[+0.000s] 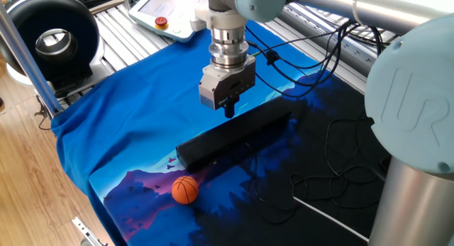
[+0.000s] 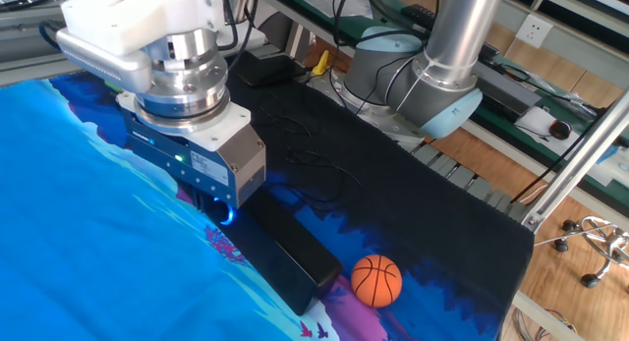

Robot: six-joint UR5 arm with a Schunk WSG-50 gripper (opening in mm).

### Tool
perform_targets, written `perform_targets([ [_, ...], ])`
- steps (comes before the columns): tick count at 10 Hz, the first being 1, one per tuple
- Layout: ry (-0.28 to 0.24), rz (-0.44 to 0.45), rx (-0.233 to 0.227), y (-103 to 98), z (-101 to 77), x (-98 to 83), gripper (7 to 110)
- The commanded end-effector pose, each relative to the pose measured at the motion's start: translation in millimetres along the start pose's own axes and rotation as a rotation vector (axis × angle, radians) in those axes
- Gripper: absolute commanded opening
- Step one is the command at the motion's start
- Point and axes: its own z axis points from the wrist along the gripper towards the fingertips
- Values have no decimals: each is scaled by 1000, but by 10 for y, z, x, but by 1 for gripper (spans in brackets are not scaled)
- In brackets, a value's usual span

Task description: Turn the knob to decrease the volume of the speaker

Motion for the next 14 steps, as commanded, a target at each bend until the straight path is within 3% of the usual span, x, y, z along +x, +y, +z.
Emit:
perform_targets([
  [1,4,15,-24,100,-107,-38,7],
  [5,8,35,-18,146,-12,25,7],
  [14,11,29,7,12,59,66,7],
])
